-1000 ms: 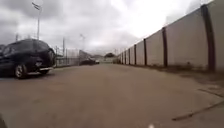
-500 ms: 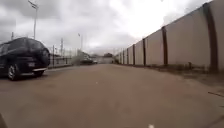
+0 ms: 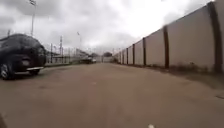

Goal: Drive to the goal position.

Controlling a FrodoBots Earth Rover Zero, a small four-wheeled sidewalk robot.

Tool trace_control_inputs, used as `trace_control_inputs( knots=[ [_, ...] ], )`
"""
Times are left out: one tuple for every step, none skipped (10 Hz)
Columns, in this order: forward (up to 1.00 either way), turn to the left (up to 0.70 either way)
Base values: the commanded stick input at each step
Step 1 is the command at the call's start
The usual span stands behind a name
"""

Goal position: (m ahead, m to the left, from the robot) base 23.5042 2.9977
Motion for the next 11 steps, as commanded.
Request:
trace_control_inputs(
  knots=[
    [0.50, 0.00],
    [0.50, 0.00],
    [0.50, 0.00],
    [0.50, 0.00],
    [0.50, 0.00],
    [0.50, 0.00],
    [0.50, 0.00],
    [0.50, 0.00],
    [0.50, 0.00],
    [0.50, 0.00],
    [0.50, 0.00]
  ],
)
